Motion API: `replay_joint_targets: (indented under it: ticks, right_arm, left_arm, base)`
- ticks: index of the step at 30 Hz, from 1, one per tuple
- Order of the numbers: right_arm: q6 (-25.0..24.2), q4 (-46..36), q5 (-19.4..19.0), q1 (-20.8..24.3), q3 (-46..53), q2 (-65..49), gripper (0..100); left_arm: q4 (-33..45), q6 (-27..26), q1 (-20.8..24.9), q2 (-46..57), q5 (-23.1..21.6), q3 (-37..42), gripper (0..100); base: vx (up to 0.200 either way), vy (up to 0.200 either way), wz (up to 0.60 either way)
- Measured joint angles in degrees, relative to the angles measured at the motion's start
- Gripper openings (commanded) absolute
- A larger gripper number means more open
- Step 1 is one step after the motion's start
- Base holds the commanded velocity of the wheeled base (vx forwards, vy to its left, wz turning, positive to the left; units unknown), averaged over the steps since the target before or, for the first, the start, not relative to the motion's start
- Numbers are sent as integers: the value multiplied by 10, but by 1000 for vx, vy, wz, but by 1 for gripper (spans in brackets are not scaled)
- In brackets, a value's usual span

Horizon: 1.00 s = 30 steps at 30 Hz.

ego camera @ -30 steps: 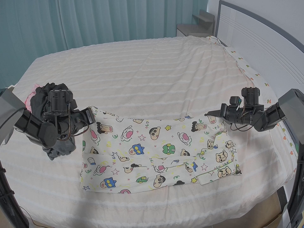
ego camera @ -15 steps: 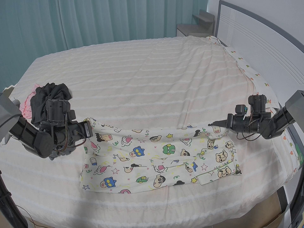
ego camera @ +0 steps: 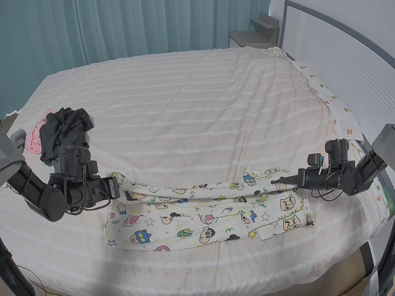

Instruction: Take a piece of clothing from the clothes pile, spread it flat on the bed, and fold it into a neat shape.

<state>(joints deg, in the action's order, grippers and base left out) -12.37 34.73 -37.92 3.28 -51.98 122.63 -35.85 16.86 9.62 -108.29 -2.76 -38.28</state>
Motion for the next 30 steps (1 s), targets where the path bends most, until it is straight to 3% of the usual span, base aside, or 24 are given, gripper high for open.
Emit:
replay_joint_targets:
  ticks: [6, 24, 30]
  right_arm:
    - [0, 41, -8, -1, 39, 0, 0]
    - [6, 51, -22, -5, 94, -15, 0]
    - [10, 51, -21, -5, 101, -16, 0]
  left_arm:
    - [0, 0, 9, 4, -2, 33, 0]
    - [-2, 1, 13, -1, -3, 103, 0]
    - [-44, 0, 14, -21, 4, 117, 0]
  base:
    - [0, 0, 0]
    - [0, 0, 0]
    - [0, 0, 0]
